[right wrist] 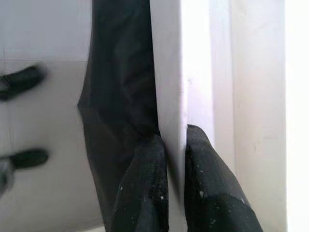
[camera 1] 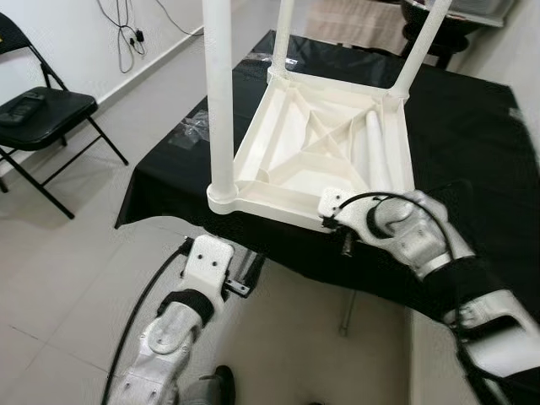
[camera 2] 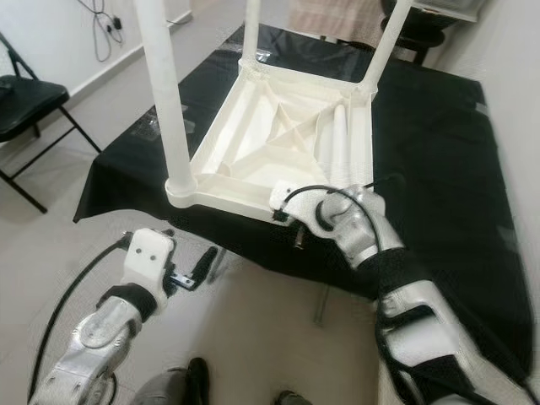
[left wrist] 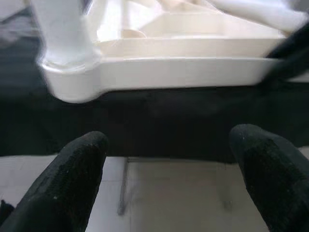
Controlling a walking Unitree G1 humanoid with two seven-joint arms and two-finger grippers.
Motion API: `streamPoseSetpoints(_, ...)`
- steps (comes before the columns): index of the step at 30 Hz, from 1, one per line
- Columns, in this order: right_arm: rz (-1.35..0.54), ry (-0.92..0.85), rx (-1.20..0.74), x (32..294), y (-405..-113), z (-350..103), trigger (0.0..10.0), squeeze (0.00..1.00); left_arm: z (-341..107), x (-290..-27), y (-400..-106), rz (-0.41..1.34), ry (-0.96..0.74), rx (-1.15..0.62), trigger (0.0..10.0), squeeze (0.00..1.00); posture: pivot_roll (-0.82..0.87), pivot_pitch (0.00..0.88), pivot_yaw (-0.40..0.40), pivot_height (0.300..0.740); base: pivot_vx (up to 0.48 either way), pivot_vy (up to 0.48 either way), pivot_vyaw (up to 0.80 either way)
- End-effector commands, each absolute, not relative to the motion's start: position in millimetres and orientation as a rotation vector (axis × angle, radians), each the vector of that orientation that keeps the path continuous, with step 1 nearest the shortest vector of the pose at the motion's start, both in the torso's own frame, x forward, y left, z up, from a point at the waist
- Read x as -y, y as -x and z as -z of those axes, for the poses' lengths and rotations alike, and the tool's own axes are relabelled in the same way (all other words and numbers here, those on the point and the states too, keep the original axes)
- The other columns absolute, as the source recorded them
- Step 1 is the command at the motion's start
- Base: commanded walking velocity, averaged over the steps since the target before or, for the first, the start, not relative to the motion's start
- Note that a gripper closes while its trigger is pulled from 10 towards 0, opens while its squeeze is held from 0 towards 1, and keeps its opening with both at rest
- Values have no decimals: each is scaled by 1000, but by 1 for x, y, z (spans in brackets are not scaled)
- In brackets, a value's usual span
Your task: Building children table
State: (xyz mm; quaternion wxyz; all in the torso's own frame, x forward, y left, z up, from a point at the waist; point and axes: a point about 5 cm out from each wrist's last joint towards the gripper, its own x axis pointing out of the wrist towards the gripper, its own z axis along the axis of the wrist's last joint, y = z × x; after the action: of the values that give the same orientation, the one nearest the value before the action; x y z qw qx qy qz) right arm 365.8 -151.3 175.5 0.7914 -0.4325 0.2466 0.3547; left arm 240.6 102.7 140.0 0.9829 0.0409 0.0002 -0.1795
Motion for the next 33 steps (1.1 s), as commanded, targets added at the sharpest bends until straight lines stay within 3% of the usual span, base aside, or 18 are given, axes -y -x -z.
streamPoseSetpoints(1,-847,888,-369,110,-363,-174,10000,0,-137,-100,-240,375,-83,-18,10000,0,71,196,-75,740,0,0,0)
streamPoseSetpoints(10,-882,751,-126,51,-366,-206,10000,0,-135,-98,-240,376,-79,-21,10000,0,66,197,-78,740,0,0,0)
streamPoseSetpoints(21,-773,694,60,34,-377,-230,10000,0,-135,-97,-239,375,-73,-22,10000,0,66,202,-79,740,0,0,0)
streamPoseSetpoints(22,-734,715,82,37,-380,-235,10000,1000,-135,-96,-239,375,-71,-22,10000,0,63,203,-80,740,0,0,0)
streamPoseSetpoints(33,-589,858,147,69,-390,-250,10000,1000,-136,-97,-240,375,-64,-24,10000,0,52,200,-74,740,0,0,0)
